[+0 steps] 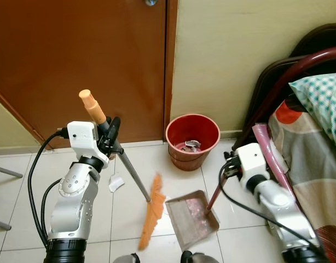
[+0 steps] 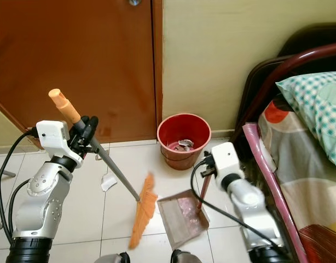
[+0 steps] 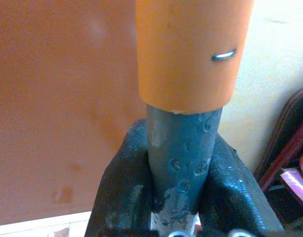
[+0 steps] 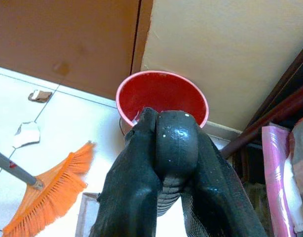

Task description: Sweep floor

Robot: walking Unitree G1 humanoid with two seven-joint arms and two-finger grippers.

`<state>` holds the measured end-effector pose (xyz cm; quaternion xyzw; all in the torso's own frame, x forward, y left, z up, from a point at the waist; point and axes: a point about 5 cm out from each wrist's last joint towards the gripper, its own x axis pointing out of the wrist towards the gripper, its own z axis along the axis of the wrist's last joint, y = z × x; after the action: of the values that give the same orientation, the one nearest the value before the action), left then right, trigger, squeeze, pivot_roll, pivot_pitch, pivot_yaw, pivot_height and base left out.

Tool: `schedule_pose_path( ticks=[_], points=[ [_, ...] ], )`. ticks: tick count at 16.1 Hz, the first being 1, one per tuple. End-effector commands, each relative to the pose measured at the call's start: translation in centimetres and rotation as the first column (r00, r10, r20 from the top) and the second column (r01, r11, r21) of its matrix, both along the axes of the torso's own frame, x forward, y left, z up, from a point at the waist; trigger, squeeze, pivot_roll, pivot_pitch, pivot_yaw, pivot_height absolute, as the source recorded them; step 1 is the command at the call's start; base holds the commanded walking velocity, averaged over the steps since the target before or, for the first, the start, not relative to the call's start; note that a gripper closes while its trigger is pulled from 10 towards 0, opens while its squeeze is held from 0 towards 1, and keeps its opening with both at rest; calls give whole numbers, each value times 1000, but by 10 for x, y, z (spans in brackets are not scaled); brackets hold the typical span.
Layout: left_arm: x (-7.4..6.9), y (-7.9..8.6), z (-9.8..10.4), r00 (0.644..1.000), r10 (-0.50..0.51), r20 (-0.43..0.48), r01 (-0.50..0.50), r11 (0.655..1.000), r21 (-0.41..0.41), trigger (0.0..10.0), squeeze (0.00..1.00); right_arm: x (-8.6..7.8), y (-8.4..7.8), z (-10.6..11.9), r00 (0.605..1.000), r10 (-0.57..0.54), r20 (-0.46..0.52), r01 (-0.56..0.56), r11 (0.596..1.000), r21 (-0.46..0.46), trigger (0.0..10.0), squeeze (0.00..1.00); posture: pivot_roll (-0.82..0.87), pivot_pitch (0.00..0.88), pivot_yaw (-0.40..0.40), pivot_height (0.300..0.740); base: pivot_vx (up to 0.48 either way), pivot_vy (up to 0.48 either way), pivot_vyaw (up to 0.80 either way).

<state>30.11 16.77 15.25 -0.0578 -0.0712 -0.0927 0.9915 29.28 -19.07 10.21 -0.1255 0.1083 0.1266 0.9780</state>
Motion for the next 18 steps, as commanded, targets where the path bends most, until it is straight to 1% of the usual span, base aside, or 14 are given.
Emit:
schedule_pose_path(
  ticks=[1, 3, 4, 5, 7, 8, 9, 10, 11, 13, 14, 15, 17, 18],
  points=[
    [-1, 5, -1, 1000, 20, 2, -20, 1000, 20, 10000, 0, -3, -8, -2, 999, -6, -33, 5, 1000, -22, 10000, 0, 49, 190, 10, 740, 0, 0, 0],
    [1, 13, 1, 999, 47, 12, -47, 999, 27, 10000, 0, 3, -24, 19, 998, -42, 50, 45, 998, -44, 10000, 0, 49, 190, 10, 740, 0, 0, 0],
    [1, 13, -2, 999, 38, -1, -37, 999, 36, 10000, 0, 5, -32, 26, 992, -86, 93, 92, 994, -57, 10000, 0, 48, 190, 8, 740, 0, 0, 0],
    [0, 12, -5, 999, 31, -15, -30, 999, 39, 10000, 0, 7, -37, 30, 985, -127, 119, 133, 990, -49, 10000, 0, 48, 190, 8, 740, 0, 0, 0],
    [-1, 11, -11, 999, 31, -31, -29, 998, 58, 10000, 0, 8, -49, 40, 958, -229, 175, 235, 972, -14, 10000, 0, 45, 192, 11, 740, 0, 0, 0],
    [-1, 7, -13, 999, 22, -38, -20, 998, 66, 10000, 0, 8, -58, 44, 933, -307, 187, 305, 951, 43, 10000, 0, 45, 192, 11, 740, 0, 0, 0],
    [-1, 5, -14, 999, 17, -38, -14, 998, 67, 10000, 0, 8, -61, 43, 927, -326, 186, 325, 945, 33, 10000, 0, 42, 192, 12, 740, 0, 0, 0],
    [-1, 2, -15, 999, 3, -41, -1, 998, 69, 10000, 0, 7, -64, 44, 916, -353, 189, 348, 935, 64, 10000, 0, 41, 192, 13, 740, 0, 0, 0],
    [-1, -4, -16, 999, -20, -38, 23, 996, 81, 10000, 0, 7, -64, 42, 918, -359, 168, 349, 933, 86, 10000, 0, 40, 192, 12, 740, 0, 0, 0],
    [-1, -5, -17, 999, -25, -42, 28, 996, 82, 10000, 0, 7, -60, 31, 930, -350, 110, 343, 936, 72, 10000, 0, 40, 192, 12, 740, 0, 0, 0],
    [-2, -6, -19, 998, -29, -48, 33, 996, 85, 10000, 0, 5, -50, 17, 949, -313, 30, 311, 948, 64, 10000, 0, 40, 191, 12, 740, 0, 0, 0],
    [-3, -7, -20, 998, -34, -52, 38, 995, 89, 10000, 0, 4, -42, 9, 963, -268, -20, 269, 961, 60, 10000, 0, 40, 191, 12, 740, 0, 0, 0],
    [-3, -8, -21, 998, -37, -52, 42, 995, 94, 10000, 0, 1, -25, -3, 981, -174, -85, 180, 981, 72, 10000, 0, 45, 191, 11, 740, 0, 0, 0],
    [-4, -8, -21, 998, -37, -53, 42, 994, 96, 10000, 0, -1, -17, -5, 987, -130, -100, 138, 987, 86, 10000, 0, 48, 191, 10, 740, 0, 0, 0]
  ],
)
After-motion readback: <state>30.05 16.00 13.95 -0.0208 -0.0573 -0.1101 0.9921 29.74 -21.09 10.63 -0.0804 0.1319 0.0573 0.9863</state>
